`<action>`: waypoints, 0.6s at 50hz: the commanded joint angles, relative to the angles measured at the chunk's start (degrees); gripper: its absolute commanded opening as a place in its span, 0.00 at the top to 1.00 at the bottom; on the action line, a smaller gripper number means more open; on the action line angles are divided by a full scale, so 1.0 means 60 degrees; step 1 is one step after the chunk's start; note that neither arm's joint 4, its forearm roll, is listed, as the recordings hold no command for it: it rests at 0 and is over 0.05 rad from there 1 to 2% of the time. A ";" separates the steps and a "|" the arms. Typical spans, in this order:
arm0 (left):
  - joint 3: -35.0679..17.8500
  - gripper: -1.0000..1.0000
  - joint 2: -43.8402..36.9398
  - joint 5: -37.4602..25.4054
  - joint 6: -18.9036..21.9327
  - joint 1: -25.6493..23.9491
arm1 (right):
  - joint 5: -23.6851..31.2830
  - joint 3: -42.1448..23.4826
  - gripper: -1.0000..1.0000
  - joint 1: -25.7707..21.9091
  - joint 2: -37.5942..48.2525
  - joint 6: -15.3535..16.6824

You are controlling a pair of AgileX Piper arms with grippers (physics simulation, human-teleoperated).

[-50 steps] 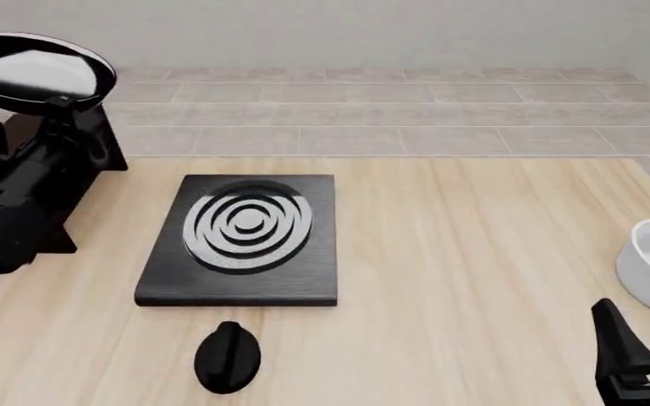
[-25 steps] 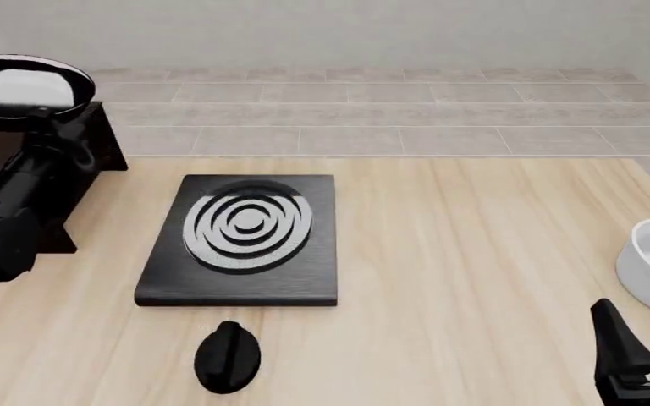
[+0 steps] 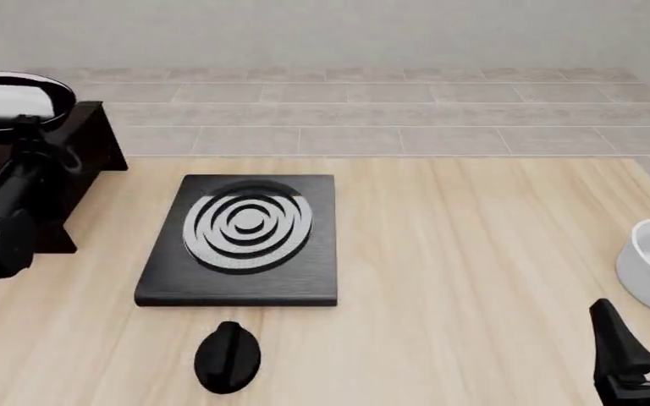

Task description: Put the frying pan on top of the cabinet.

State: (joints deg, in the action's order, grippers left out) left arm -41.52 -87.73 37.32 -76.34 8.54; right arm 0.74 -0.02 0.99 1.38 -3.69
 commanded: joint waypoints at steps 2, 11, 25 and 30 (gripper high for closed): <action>-0.0415 1.00 -0.0390 0.0338 -0.0152 0.0390 | -0.0018 0.0000 0.00 -0.0016 0.0033 0.0055; -0.0486 1.00 -0.0665 0.0520 -0.0413 0.0632 | -0.0052 0.0000 0.00 -0.0036 0.0095 0.0090; -0.0657 1.00 -0.1301 0.0679 -0.0607 0.0615 | -0.0073 0.0000 0.00 -0.0056 0.0128 0.0197; -0.0665 1.00 -0.1461 0.0778 -0.0693 0.0482 | -0.0086 0.0000 0.00 -0.0061 0.0151 0.0203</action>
State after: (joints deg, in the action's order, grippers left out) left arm -44.02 -95.23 40.10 -79.91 12.05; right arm 0.36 -0.03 0.68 2.05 -2.69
